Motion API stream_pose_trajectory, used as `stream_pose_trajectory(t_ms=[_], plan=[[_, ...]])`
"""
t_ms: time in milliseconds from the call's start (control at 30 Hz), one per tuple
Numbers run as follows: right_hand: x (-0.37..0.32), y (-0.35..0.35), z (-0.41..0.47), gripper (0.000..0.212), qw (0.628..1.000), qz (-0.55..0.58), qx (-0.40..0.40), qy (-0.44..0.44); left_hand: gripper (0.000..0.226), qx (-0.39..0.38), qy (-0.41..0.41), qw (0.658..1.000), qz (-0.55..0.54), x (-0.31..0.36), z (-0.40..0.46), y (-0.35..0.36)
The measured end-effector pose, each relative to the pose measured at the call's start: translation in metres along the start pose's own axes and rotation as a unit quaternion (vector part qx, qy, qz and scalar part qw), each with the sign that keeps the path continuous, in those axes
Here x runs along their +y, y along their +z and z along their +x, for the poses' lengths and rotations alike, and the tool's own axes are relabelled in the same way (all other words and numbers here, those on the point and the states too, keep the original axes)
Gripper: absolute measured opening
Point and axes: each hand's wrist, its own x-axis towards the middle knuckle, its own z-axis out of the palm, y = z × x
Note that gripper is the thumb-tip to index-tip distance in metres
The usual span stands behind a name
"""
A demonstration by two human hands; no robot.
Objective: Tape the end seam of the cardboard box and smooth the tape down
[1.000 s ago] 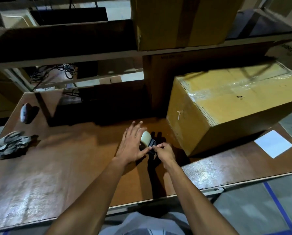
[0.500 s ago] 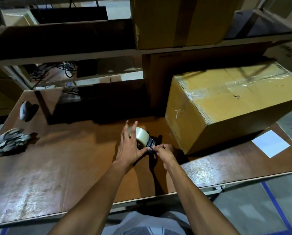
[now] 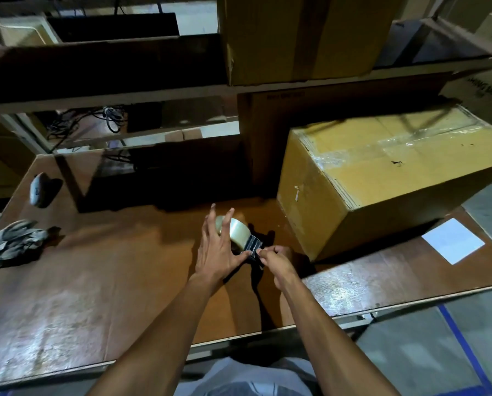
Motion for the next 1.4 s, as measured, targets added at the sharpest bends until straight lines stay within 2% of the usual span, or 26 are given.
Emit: stream_pose_trajectory(t_ms=[133, 400, 600, 833, 1267, 1400], plan=[[0.003, -0.001, 0.001, 0.013, 1.0, -0.001, 0.003, -0.005, 0.131, 0.009, 0.001, 1.0, -0.002, -0.002, -0.001, 0.001], [-0.005, -0.008, -0.003, 0.028, 0.996, 0.088, -0.006, 0.002, 0.126, 0.008, -0.008, 0.999, -0.035, -0.002, 0.001, -0.002], [-0.003, -0.013, -0.006, 0.025, 0.992, 0.119, -0.038, 0.005, 0.125, 0.005, -0.027, 0.998, -0.064, -0.004, 0.002, -0.004], [-0.002, -0.025, -0.002, 0.005, 0.987, 0.11, -0.112, 0.017, 0.126, -0.002, -0.018, 0.999, -0.037, 0.0, 0.005, -0.001], [0.002, -0.032, -0.011, 0.011, 0.973, 0.16, -0.165, 0.028, 0.124, -0.009, -0.016, 0.999, -0.037, -0.006, 0.002, -0.001], [-0.003, -0.021, -0.017, 0.019, 0.982, 0.101, -0.156, 0.012, 0.126, -0.01, -0.011, 1.0, -0.027, -0.008, 0.001, 0.001]])
